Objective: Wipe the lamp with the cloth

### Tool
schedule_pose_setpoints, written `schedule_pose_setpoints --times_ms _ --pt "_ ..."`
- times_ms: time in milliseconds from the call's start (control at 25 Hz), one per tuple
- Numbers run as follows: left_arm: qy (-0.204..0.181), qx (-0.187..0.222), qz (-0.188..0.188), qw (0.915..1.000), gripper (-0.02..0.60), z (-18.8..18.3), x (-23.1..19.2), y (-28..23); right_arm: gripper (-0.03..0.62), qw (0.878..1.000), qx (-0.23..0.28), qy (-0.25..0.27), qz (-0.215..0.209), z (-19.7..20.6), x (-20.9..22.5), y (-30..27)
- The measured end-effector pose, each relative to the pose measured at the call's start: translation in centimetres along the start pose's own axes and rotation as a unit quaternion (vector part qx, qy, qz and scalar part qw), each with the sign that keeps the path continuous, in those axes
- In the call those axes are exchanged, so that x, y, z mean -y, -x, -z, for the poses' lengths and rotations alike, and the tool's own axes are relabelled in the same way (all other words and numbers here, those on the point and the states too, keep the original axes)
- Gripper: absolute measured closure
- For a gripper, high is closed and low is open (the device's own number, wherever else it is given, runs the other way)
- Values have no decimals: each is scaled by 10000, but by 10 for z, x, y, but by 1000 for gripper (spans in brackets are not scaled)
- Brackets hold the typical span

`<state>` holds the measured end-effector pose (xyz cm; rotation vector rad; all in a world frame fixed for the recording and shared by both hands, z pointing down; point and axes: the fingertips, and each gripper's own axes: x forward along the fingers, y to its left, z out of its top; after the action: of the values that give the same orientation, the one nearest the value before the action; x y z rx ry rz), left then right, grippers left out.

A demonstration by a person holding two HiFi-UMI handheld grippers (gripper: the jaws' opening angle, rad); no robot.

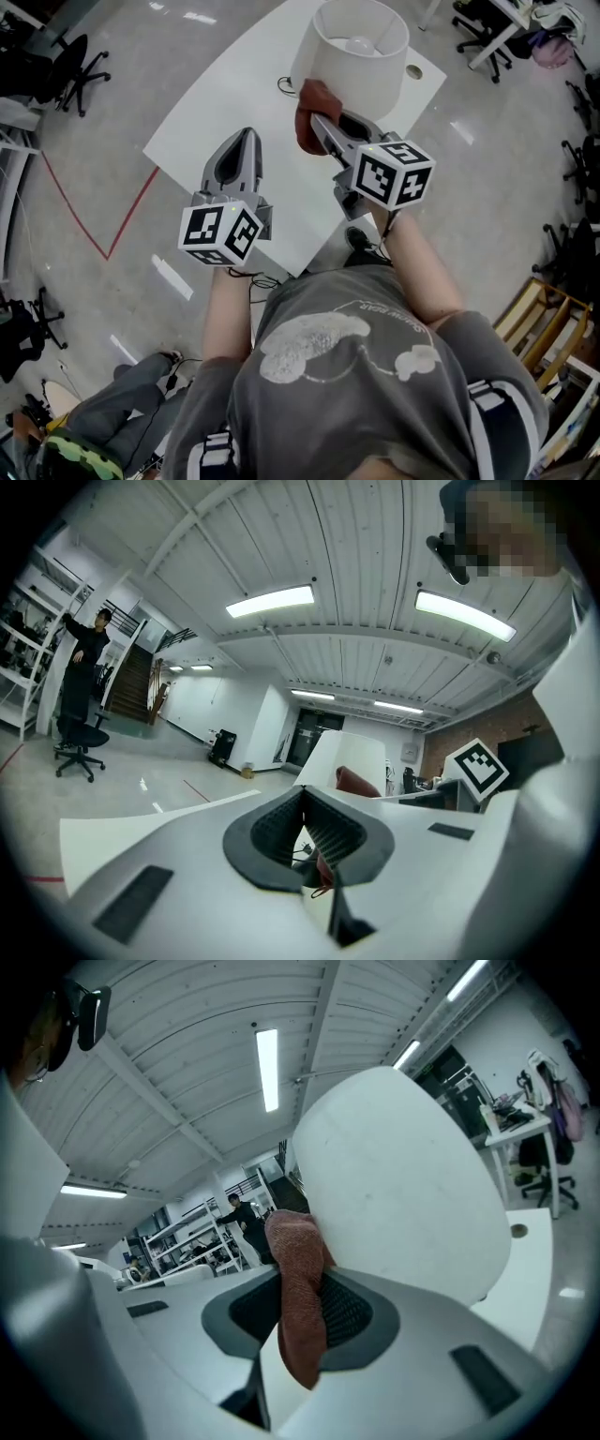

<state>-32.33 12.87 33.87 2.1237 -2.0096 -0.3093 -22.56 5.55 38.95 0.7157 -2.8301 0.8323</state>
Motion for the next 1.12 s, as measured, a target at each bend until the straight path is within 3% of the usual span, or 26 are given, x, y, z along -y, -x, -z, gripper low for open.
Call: schedule_pose_setpoints --times_ms 240,440,800,1120 --pt "69 -233 126 9996 572 10 -11 17 503 9983 -326 23 479 39 11 2" --pt "0 -265 -98 9996 572 16 -15 17 503 9987 -352 -53 371 47 11 8" --pt "-292 95 -374 9988 572 -20 -3 14 503 9997 -51 61 -213 5 -27 -4" --pt "-412 303 76 9987 572 -60 -33 0 503 9954 696 626 211 -52 -60 -29"
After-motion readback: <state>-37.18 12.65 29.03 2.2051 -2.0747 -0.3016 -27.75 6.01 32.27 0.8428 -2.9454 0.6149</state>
